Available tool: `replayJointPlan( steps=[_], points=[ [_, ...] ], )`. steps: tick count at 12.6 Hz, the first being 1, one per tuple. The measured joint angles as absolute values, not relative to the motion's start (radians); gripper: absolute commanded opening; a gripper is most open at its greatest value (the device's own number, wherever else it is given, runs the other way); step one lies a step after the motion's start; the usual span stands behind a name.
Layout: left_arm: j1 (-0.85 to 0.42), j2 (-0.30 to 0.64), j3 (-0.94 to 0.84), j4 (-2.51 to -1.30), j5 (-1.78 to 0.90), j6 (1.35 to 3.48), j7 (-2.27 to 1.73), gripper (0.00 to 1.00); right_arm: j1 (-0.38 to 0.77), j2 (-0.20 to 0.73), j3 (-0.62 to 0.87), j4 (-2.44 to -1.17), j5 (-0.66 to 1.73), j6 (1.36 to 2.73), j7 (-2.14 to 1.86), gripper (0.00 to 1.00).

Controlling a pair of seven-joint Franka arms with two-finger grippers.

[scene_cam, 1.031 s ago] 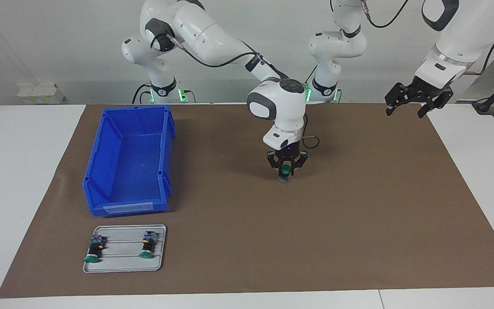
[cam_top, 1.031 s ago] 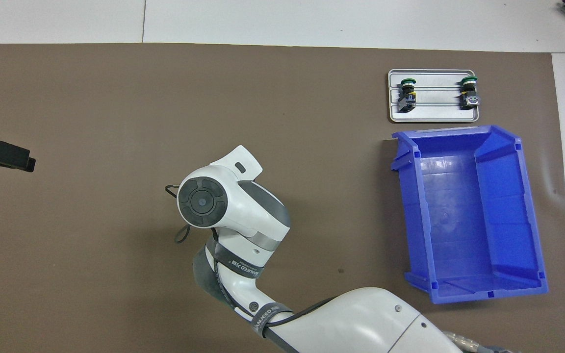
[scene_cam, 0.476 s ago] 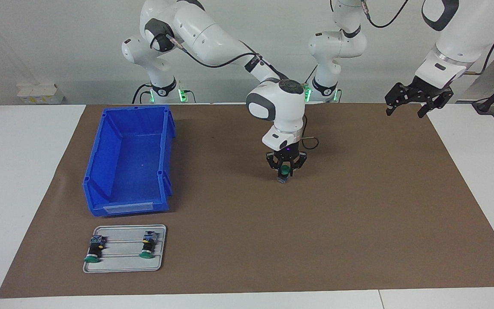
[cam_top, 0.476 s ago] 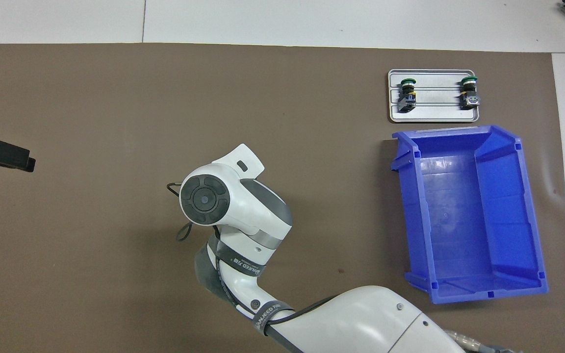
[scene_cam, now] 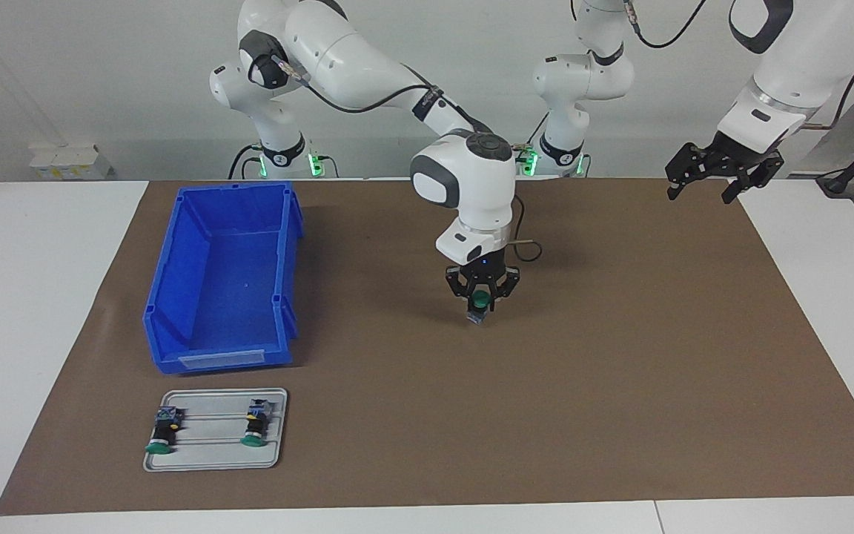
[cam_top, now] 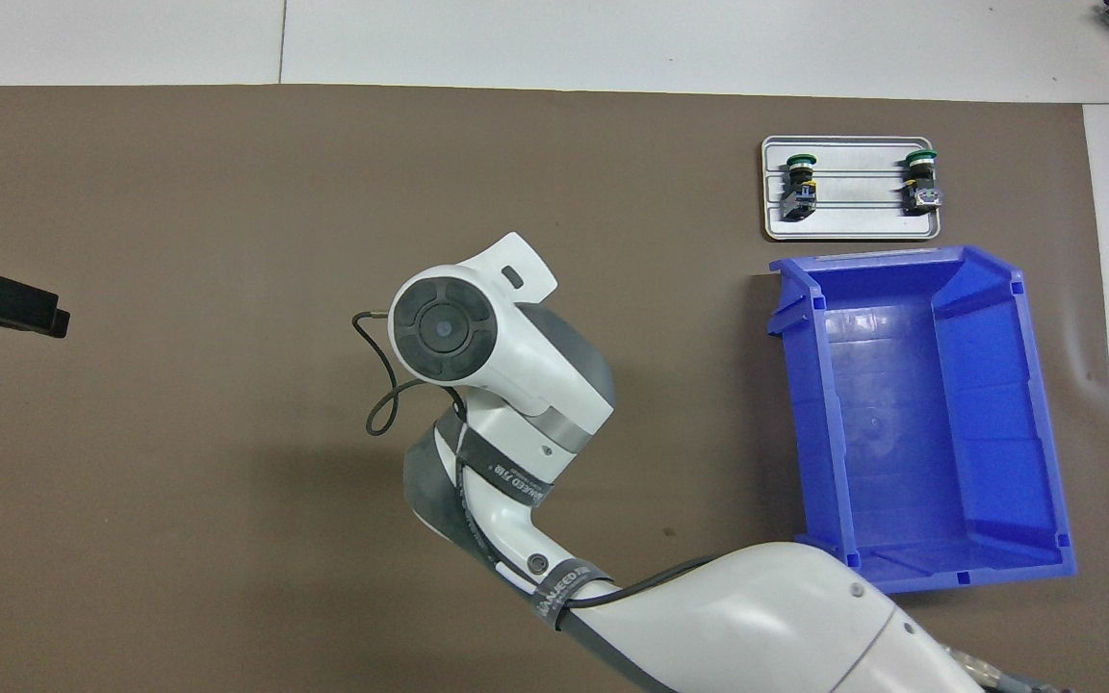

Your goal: Place and press button with both arms

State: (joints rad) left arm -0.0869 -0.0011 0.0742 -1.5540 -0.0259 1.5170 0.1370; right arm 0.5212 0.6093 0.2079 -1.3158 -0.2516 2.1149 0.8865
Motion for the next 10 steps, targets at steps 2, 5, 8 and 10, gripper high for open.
replayJointPlan(
  steps=[2,5,8,10],
  points=[
    [-0.087,-0.001,0.074,-1.554,-0.026,1.517,0.137,1.00,0.448,0.535,0.216,-1.308,-0.188,2.029,0.764,0.32],
    [-0.087,-0.001,0.074,-1.554,-0.026,1.517,0.137,1.00,0.350,0.441,0.218,-1.308,-0.135,1.911,0.621,0.32],
    [-0.087,-0.001,0.074,-1.554,-0.026,1.517,0.137,1.00,0.218,0.367,0.218,-1.316,-0.090,1.834,0.493,0.34],
    [-0.087,-0.001,0.074,-1.554,-0.026,1.517,0.137,1.00,0.116,0.315,0.218,-1.356,-0.052,1.806,0.352,0.34]
  ],
)
